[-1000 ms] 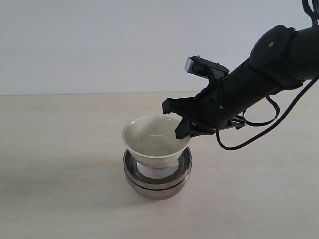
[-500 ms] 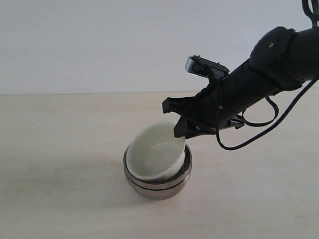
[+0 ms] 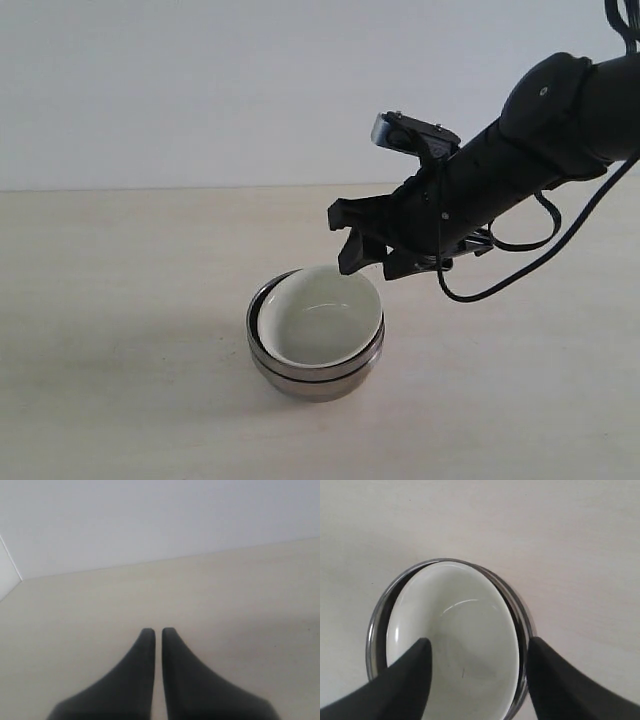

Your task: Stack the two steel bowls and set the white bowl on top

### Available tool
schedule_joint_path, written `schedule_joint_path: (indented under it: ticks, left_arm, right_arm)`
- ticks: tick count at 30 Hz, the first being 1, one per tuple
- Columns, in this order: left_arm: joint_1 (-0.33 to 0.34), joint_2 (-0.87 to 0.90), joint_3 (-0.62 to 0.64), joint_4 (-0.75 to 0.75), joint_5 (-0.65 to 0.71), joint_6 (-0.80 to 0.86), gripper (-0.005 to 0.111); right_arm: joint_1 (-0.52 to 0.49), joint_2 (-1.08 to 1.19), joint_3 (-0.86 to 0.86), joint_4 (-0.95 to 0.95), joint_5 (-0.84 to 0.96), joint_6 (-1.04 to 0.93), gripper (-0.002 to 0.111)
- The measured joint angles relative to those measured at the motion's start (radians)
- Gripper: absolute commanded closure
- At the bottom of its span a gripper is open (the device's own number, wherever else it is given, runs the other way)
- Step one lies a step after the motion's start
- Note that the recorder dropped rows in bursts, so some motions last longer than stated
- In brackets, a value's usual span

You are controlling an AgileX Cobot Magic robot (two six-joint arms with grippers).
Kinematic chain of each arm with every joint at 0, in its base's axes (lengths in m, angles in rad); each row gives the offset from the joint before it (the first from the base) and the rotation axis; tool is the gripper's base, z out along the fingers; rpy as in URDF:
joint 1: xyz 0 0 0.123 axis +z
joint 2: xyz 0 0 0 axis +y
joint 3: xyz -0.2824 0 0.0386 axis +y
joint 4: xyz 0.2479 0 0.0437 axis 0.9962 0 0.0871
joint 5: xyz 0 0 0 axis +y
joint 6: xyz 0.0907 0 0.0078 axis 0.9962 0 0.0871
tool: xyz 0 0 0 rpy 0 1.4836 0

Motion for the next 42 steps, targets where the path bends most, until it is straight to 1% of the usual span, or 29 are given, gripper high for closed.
schedule_joint_path:
  ticks: [3,5,6,7,8,9,10,11,12,14,19,22,32,37,42]
  left_arm:
    - [0.0,0.0,0.0,0.0,0.0,0.0,0.103]
    - [0.0,0.0,0.0,0.0,0.0,0.0,0.103]
    - [0.0,0.0,0.0,0.0,0.0,0.0,0.103]
    - [0.0,0.0,0.0,0.0,0.0,0.0,0.103]
    - [0.0,0.0,0.0,0.0,0.0,0.0,0.103]
    - [0.0,0.0,0.0,0.0,0.0,0.0,0.103]
    - [0.0,0.0,0.0,0.0,0.0,0.0,0.103]
    - [0.0,0.0,0.0,0.0,0.0,0.0,0.103]
    - [0.0,0.0,0.0,0.0,0.0,0.0,0.103]
    - [0.0,0.0,0.0,0.0,0.0,0.0,0.103]
    - [0.0,0.0,0.0,0.0,0.0,0.0,0.103]
    - [0.0,0.0,0.0,0.0,0.0,0.0,0.103]
    - [0.0,0.0,0.0,0.0,0.0,0.0,0.103]
    - [0.0,0.0,0.0,0.0,0.0,0.0,0.103]
    - [0.0,0.0,0.0,0.0,0.0,0.0,0.103]
  right_arm:
    - [0.0,0.0,-0.021,-0.022,0.002,0.0,0.04]
    - [0.0,0.0,-0.065,-0.069,0.034,0.029,0.041]
    - [0.0,0.0,-0.086,-0.108,0.05,0.064,0.045]
    - [0.0,0.0,-0.108,-0.161,0.068,0.108,0.052]
    - [0.0,-0.001,-0.126,-0.241,0.087,0.163,0.067]
    - [0.0,-0.005,-0.143,-0.362,0.109,0.249,0.083]
    - [0.0,-0.005,-0.144,-0.431,0.118,0.299,0.094]
    - [0.0,-0.005,-0.145,-0.481,0.122,0.33,0.109]
    - [0.0,-0.005,-0.141,-0.527,0.12,0.359,0.107]
    - [0.0,-0.005,-0.102,-0.566,0.067,0.389,0.107]
    - [0.0,-0.024,0.011,-0.572,-0.077,0.431,0.107]
    - [0.0,-0.075,0.097,-0.562,-0.149,0.449,0.107]
    - [0.0,-0.433,0.453,-0.446,-0.279,0.481,0.107]
    - [0.0,-0.66,0.599,-0.41,-0.265,0.526,0.107]
    - [0.0,-0.827,0.648,-0.404,-0.145,0.553,0.107]
